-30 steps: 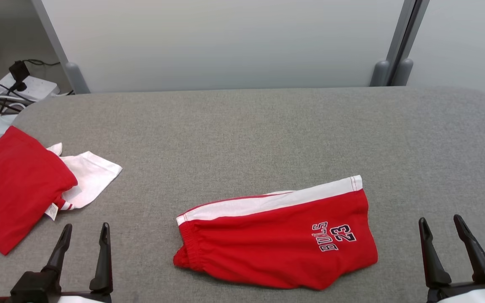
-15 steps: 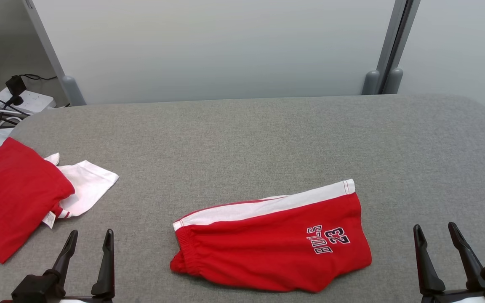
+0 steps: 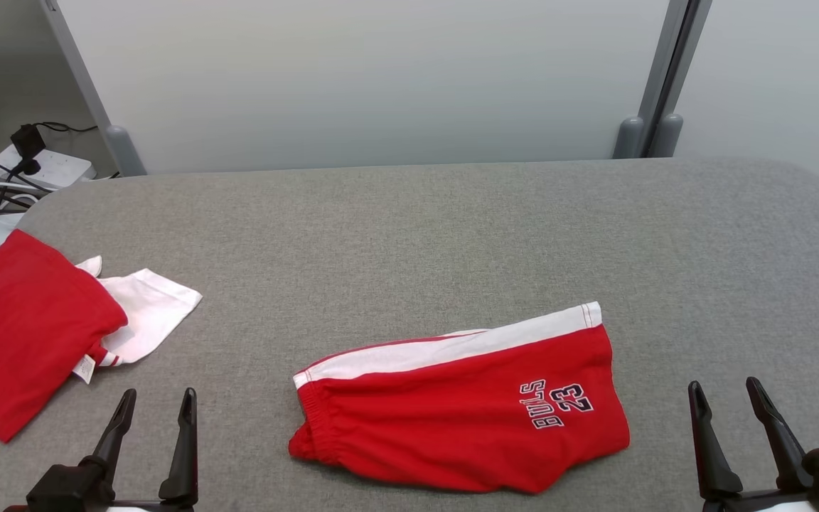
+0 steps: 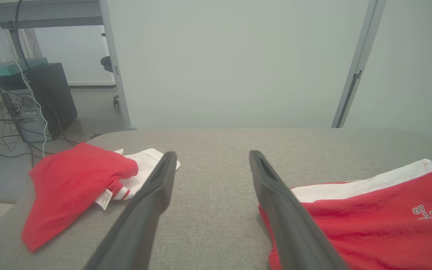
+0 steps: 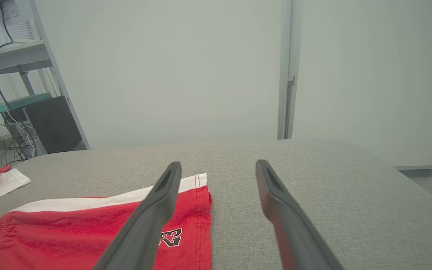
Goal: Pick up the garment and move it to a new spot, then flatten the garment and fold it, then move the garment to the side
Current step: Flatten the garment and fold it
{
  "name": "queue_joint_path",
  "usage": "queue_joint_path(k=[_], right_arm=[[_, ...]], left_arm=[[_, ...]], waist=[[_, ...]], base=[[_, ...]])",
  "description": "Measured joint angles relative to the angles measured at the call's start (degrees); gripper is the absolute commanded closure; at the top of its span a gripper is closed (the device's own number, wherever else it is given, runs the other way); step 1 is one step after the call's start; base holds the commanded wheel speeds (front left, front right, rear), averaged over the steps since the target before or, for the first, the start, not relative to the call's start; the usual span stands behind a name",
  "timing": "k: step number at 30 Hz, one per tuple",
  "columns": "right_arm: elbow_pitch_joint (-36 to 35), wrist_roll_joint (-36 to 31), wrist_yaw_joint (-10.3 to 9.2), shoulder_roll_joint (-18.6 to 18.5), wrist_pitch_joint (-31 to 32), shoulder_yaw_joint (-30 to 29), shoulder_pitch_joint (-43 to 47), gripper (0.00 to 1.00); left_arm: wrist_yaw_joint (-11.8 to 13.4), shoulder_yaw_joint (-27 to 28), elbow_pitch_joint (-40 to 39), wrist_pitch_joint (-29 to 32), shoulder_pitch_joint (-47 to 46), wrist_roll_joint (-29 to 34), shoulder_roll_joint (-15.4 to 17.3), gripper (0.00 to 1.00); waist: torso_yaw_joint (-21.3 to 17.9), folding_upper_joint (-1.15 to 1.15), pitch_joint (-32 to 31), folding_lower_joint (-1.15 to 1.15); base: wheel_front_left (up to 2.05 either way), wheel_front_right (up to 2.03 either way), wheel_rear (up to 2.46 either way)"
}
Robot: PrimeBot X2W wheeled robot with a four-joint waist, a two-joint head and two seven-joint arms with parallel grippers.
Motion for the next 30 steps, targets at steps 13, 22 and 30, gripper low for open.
queue_joint_path(k=[13, 22, 30], right_arm=[[14.8, 5.2, 0.00, -5.2, 0.0, 4.4, -10.2, 0.00], [31.3, 10.6, 0.00, -7.6, 2.1, 11.0, -21.3, 0.00], [39.1, 17.4, 0.00, -7.6, 5.6, 16.2, -24.6, 0.00]], left_arm=[[-2.8, -0.3, 1.1, 0.0, -1.7, 0.0, -1.6, 0.00], [-5.3, 0.0, 2.5, 0.0, -6.0, 2.1, -4.0, 0.00], [-7.3, 1.0, 4.1, 0.0, -8.8, 3.6, -6.6, 0.00]], waist=[[3.5, 0.00, 2.3, 0.00], [6.6, 0.00, 6.6, 0.00], [8.6, 0.00, 9.4, 0.00]], base=[[0.00, 0.00, 0.00], [0.00, 0.00, 0.00], [0.00, 0.00, 0.00]])
